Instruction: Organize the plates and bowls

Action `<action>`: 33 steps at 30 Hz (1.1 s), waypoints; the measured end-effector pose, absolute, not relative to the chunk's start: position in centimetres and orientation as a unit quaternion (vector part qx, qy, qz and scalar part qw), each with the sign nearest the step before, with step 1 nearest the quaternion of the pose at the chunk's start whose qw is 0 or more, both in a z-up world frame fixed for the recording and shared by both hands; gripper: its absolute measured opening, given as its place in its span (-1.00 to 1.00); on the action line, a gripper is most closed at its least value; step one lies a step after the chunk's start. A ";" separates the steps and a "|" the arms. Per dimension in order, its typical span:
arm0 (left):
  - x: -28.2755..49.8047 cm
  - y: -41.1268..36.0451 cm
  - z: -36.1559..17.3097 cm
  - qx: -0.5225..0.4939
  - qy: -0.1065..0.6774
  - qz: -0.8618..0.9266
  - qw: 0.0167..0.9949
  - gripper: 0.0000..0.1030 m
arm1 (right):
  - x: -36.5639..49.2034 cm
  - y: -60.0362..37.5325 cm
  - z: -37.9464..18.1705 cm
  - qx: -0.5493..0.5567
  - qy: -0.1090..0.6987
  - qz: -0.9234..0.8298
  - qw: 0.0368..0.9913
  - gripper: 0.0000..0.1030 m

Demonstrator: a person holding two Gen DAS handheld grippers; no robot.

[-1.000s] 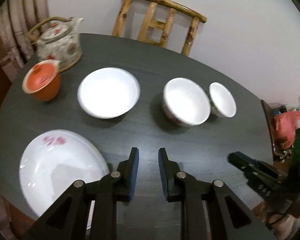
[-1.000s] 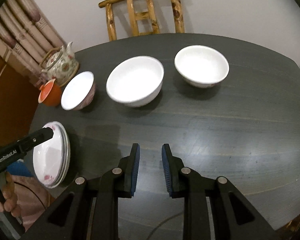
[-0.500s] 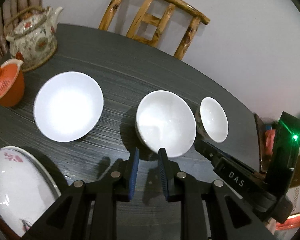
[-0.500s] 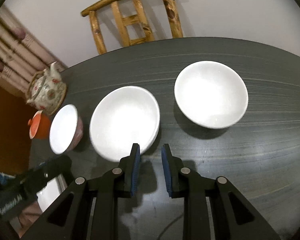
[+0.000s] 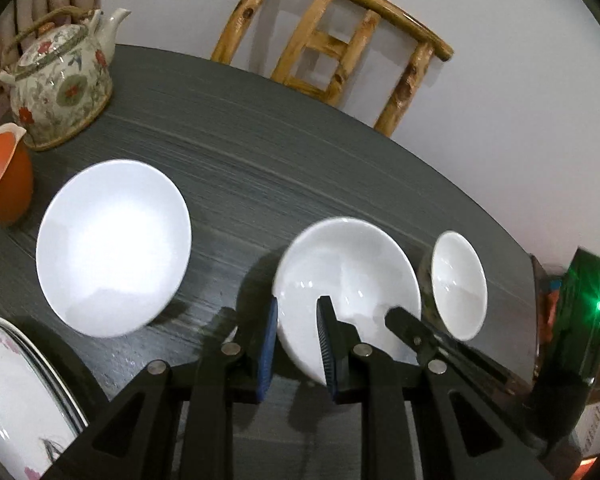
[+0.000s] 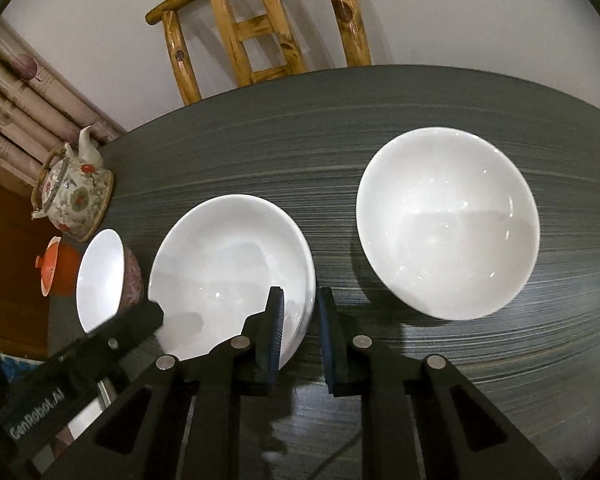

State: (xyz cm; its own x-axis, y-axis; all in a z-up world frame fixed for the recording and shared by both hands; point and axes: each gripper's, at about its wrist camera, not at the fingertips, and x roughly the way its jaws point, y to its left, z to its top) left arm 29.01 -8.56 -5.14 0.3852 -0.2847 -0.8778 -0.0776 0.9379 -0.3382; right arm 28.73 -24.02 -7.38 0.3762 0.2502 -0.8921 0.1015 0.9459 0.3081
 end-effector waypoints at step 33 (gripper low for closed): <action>24.0 -9.0 -8.2 -0.103 0.604 -0.075 0.787 -0.79 | 24.2 -23.4 -8.1 0.129 0.571 0.059 0.809 -0.78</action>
